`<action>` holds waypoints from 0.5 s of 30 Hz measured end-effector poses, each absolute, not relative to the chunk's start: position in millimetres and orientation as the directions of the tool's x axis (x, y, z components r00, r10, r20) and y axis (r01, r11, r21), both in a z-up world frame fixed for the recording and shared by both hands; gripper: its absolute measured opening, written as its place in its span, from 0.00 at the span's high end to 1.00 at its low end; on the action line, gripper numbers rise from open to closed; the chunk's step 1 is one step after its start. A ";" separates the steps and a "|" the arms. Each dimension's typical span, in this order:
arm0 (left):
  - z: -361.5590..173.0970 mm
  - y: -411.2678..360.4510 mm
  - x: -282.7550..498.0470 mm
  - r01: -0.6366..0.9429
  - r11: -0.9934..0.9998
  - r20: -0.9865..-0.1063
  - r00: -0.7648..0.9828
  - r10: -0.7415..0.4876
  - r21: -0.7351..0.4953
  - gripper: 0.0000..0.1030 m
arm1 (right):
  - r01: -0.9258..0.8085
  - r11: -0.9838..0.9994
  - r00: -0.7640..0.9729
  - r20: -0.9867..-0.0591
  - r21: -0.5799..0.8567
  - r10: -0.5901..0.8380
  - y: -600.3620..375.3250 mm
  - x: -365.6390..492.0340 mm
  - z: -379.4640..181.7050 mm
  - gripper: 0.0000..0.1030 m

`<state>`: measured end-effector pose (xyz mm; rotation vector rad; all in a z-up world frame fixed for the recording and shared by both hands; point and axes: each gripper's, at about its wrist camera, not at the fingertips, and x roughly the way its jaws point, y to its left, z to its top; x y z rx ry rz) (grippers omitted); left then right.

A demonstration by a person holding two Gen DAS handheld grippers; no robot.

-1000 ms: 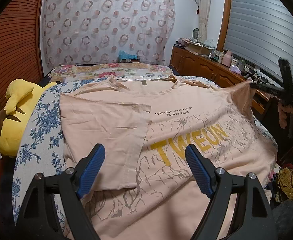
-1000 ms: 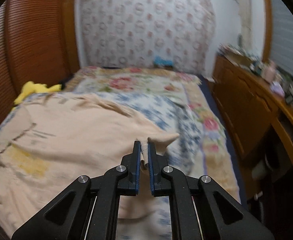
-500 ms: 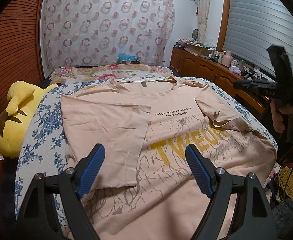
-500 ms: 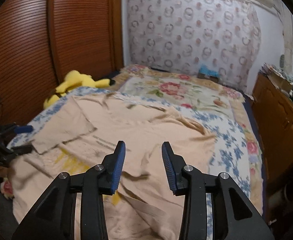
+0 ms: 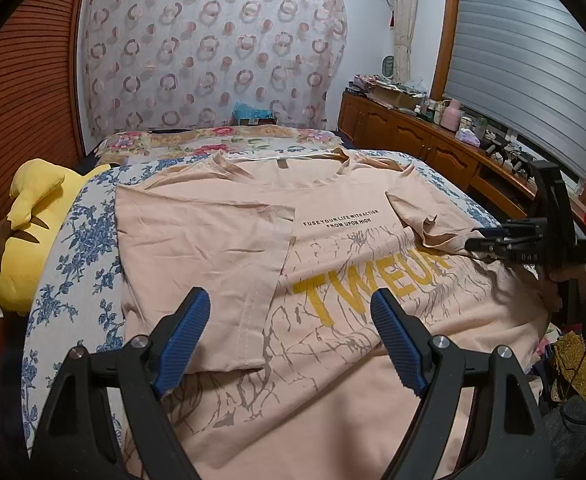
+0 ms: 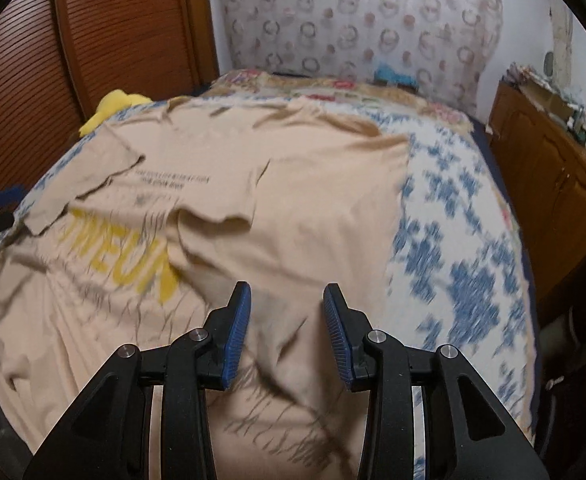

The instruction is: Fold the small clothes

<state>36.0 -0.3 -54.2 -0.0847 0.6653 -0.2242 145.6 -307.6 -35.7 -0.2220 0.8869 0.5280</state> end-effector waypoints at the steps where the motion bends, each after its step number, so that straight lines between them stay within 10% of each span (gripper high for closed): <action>1: -54.5 -0.4 36.1 0.178 0.973 -0.602 0.764 -0.232 -0.149 0.19 | -0.529 0.848 0.512 -0.786 0.030 0.347 -306.0 143.3 -36.5 0.64; 15: -56.5 5.0 35.0 0.170 0.974 -0.599 0.768 -0.228 -0.153 0.19 | -0.627 0.776 0.437 -0.791 0.074 0.428 -279.8 97.2 -32.7 0.64</action>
